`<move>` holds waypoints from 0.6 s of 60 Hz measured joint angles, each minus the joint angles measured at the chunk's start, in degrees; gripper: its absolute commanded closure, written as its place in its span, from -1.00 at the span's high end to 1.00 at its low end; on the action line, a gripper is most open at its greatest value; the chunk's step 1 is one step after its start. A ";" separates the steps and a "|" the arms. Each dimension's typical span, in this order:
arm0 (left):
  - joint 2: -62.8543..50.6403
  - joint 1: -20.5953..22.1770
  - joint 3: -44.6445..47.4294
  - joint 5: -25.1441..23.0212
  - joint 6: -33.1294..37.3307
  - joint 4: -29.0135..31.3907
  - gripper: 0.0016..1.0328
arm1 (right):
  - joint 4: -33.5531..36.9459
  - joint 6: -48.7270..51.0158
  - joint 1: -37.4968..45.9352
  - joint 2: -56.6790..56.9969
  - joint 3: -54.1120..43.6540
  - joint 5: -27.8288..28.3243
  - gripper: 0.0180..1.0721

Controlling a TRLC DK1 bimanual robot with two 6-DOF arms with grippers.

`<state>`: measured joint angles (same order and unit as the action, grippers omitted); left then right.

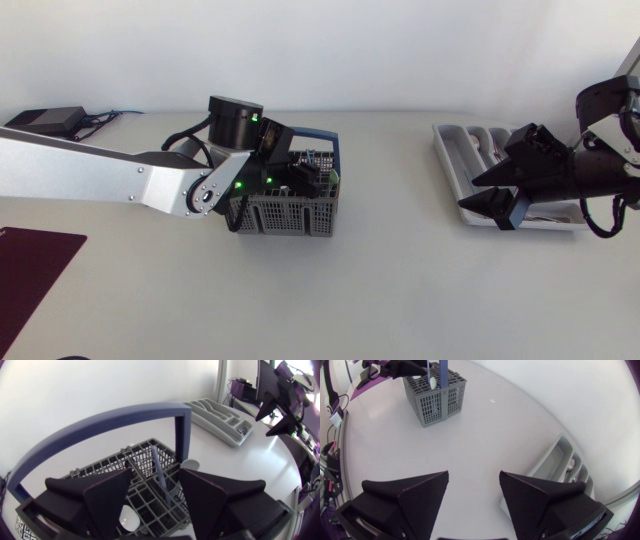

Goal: Transfer all utensils from the basket to the drawer tray.

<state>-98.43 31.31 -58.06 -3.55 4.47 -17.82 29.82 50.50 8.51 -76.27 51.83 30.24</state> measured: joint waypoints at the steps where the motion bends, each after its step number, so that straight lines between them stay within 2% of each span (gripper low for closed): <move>1: -0.11 0.00 0.00 0.04 0.00 -0.26 0.01 | -0.17 0.00 -0.26 0.00 -0.24 0.00 0.42; 15: -0.33 0.00 0.00 0.04 -0.42 -2.30 -0.64 | -1.31 0.00 -1.33 0.00 -1.40 -0.04 0.42; 24: -0.33 0.00 0.22 0.07 -0.42 -4.96 -0.88 | -1.64 -0.24 -1.62 0.00 -1.40 -0.13 0.42; 36: -0.31 0.72 1.97 0.00 -0.44 -6.95 -0.93 | -1.84 -0.63 -2.05 0.00 -2.47 -0.24 0.42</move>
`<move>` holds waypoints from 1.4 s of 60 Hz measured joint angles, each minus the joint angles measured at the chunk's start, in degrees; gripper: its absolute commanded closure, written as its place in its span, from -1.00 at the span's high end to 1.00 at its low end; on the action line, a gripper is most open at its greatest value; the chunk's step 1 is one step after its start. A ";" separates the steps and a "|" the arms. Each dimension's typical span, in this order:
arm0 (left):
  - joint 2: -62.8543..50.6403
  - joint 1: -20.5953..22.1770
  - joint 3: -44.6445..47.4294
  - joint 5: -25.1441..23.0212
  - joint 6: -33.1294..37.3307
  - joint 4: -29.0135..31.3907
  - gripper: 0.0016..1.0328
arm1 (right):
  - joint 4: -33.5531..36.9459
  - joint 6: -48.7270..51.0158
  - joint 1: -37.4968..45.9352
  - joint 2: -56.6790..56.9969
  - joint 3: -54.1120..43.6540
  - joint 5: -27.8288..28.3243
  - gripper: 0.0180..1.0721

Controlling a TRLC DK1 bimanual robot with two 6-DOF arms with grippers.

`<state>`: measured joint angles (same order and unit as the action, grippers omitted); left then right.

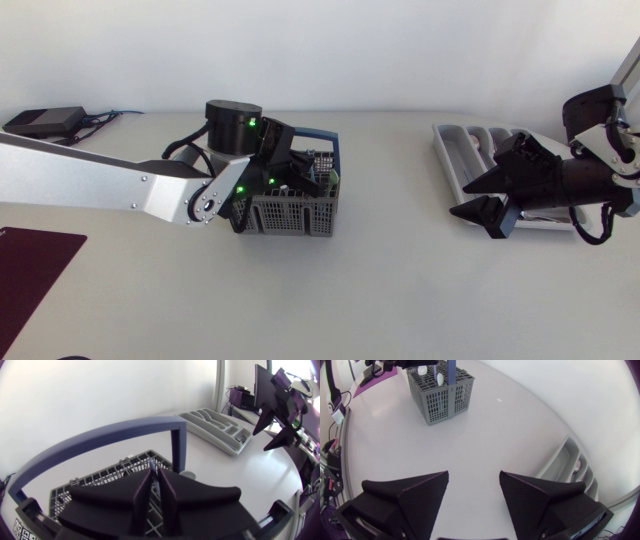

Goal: Transfer all utensils from the basket to the drawer tray.

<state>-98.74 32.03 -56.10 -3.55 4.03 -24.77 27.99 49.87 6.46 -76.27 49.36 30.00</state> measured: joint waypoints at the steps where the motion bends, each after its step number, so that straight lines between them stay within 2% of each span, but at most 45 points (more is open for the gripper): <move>1: 0.00 0.07 0.04 -0.02 -0.02 -0.09 -0.93 | 0.00 0.00 0.00 0.00 -0.07 0.00 0.42; 31: 1.97 1.05 2.12 -0.07 -0.63 -1.46 -0.93 | -0.39 -0.37 -1.68 0.28 -0.81 -0.02 0.42; 47: 7.93 1.16 2.12 0.04 -0.66 -0.04 -0.93 | -0.76 -0.66 -3.45 1.90 -1.62 -1.31 0.42; 60: 15.28 1.38 2.05 0.00 -0.66 4.94 -0.93 | -0.85 -1.92 -5.31 4.96 -2.51 -1.53 0.42; 67: 20.13 1.42 0.98 -0.79 -1.09 10.27 -0.93 | -0.87 -3.34 -6.99 7.45 -2.51 -1.66 0.42; 75: 24.00 1.42 -1.70 -4.15 -2.71 16.68 -0.93 | -0.98 -5.92 -10.38 11.02 -2.51 -1.68 0.42; 84: 25.57 1.40 -5.16 -10.01 -5.57 23.52 -0.93 | -1.01 -10.29 -15.34 13.90 -2.16 -1.53 0.42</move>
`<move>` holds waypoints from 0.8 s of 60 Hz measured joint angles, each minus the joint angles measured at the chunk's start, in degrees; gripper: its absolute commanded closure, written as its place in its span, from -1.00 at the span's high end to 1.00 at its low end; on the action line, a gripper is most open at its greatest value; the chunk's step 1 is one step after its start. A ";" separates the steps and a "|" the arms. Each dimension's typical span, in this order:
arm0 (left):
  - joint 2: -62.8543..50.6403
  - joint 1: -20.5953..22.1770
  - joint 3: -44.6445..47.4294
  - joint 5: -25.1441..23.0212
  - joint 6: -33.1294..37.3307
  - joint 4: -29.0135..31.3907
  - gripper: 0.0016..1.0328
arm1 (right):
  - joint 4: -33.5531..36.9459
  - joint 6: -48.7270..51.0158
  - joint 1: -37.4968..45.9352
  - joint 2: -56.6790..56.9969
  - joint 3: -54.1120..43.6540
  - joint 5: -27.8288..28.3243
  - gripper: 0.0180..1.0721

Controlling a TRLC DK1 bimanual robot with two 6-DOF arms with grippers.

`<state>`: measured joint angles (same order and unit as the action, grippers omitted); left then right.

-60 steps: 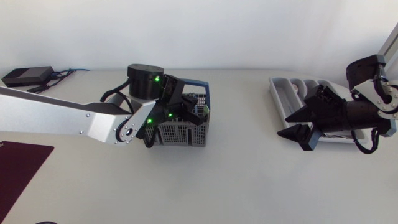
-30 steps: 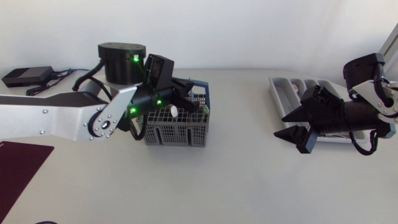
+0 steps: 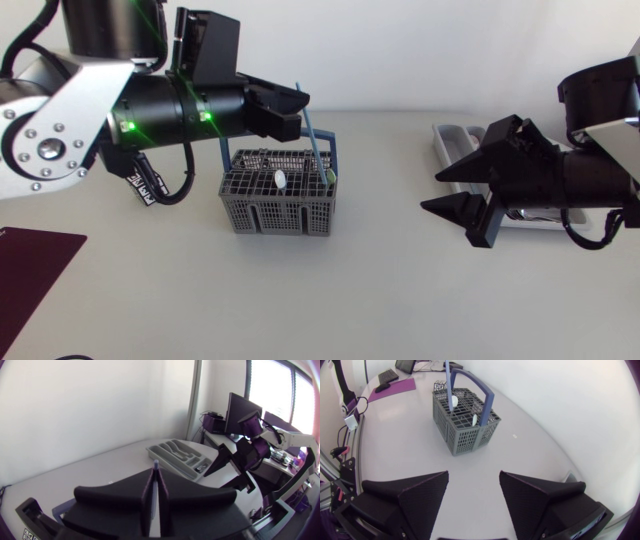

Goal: Transfer all utensils from the basket to the drawer tray.

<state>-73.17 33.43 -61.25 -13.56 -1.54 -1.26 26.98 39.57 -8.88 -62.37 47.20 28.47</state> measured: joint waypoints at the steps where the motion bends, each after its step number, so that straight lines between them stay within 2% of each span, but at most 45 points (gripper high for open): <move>1: 0.00 -0.02 -0.39 -0.77 -0.20 0.96 -0.93 | 0.00 -0.48 -0.44 0.09 0.15 0.04 0.42; 9: -0.52 -0.94 -3.63 -8.26 -3.04 6.29 -0.93 | 0.00 -4.66 -4.98 0.07 2.21 0.57 0.42; 18: -4.20 -2.56 -7.15 -15.85 -5.42 9.31 -0.93 | -0.02 -9.11 -9.97 -2.08 5.33 2.67 0.42; 27: -7.69 -2.91 -8.22 -20.09 -6.67 11.78 -0.93 | -0.07 -12.17 -12.85 -5.27 7.08 4.81 0.41; 40: -9.94 -2.91 -9.09 -23.76 -8.15 12.17 -0.93 | -0.46 -14.91 -15.08 -9.92 8.96 6.93 0.39; 48: -10.12 -2.91 -9.40 -24.68 -8.98 12.17 -0.93 | -0.42 -16.06 -15.08 -12.83 9.86 8.66 0.05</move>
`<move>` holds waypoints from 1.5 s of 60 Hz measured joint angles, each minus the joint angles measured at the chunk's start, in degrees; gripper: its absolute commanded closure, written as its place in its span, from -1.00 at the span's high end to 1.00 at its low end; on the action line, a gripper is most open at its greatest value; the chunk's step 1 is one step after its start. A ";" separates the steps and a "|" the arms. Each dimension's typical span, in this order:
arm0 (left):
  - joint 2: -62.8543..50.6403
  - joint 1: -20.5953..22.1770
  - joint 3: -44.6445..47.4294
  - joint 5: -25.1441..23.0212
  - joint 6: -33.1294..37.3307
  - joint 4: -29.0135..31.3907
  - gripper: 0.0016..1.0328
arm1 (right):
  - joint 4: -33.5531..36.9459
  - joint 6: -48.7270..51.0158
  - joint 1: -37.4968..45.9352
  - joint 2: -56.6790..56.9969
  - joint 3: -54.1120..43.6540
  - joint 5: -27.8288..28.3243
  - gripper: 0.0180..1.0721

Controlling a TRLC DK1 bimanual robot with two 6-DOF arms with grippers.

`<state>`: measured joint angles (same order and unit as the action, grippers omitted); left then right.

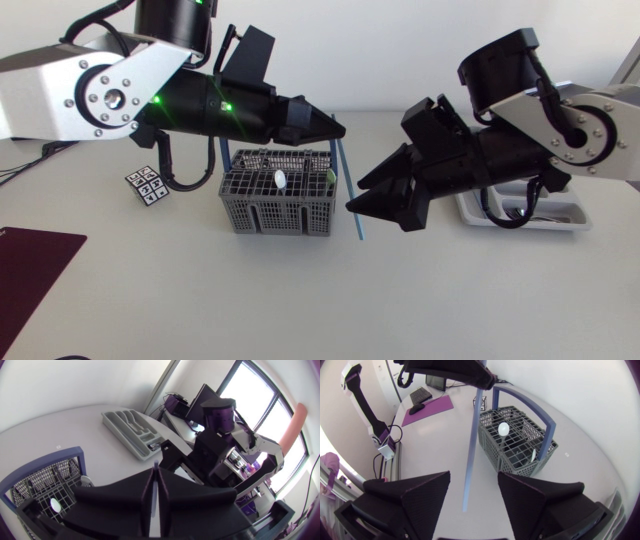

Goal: Transfer all utensils from the basket to the drawer tray.

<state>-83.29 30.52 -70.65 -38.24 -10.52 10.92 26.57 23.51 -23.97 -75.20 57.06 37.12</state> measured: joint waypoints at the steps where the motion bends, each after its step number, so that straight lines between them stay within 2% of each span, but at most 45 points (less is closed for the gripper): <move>1: -0.02 0.00 -0.02 -0.13 0.00 0.00 -0.93 | 0.00 -0.04 0.00 -0.22 0.13 0.33 0.00; 16: -0.02 -0.04 -0.02 -0.52 -0.02 0.00 -0.93 | 0.22 -1.49 0.00 -1.99 2.32 2.78 -0.74; 21: -0.02 -0.11 -0.02 -0.55 -0.02 0.00 -0.93 | 0.24 -1.92 0.02 -2.21 2.45 3.41 -0.89; 31: -0.02 -0.11 -0.02 -0.55 -0.02 0.00 -0.91 | 0.42 -2.19 0.02 -2.40 2.47 3.61 -0.89; 36: -0.02 -0.11 -0.02 -0.55 -0.02 0.00 -0.75 | 0.44 -2.54 0.07 -2.40 2.47 3.58 -0.89; 38: -0.02 -0.11 -0.02 -0.59 -0.02 0.00 -0.66 | 0.44 -2.56 0.07 -2.40 2.47 3.58 -0.89; 45: -0.02 -0.11 -0.22 -0.92 -0.07 0.00 -0.02 | 0.85 -2.51 0.04 -2.40 2.47 3.63 -0.89; 51: -0.02 -0.52 -1.70 -0.96 -0.22 0.00 0.29 | 2.95 -2.27 0.09 -2.40 2.47 3.61 -0.89; 56: 0.04 -1.62 -3.39 -0.96 -0.22 -0.07 0.44 | 3.78 -1.38 0.74 -2.40 2.27 3.61 -0.89; 71: 0.70 -7.56 -6.43 -0.26 -0.22 0.57 0.44 | 8.22 3.26 8.76 -2.38 0.37 3.56 -0.89; 78: 0.42 -10.32 -7.89 2.64 1.97 7.50 0.44 | 9.09 5.75 16.15 -2.38 0.31 3.37 -0.89; 90: -1.49 -12.00 -8.07 8.68 9.31 16.00 0.44 | 9.46 7.82 27.80 -6.80 2.75 0.20 -0.89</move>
<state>-84.77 18.52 -78.72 -29.56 -1.21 26.92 36.03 31.33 3.84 -82.00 59.81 37.32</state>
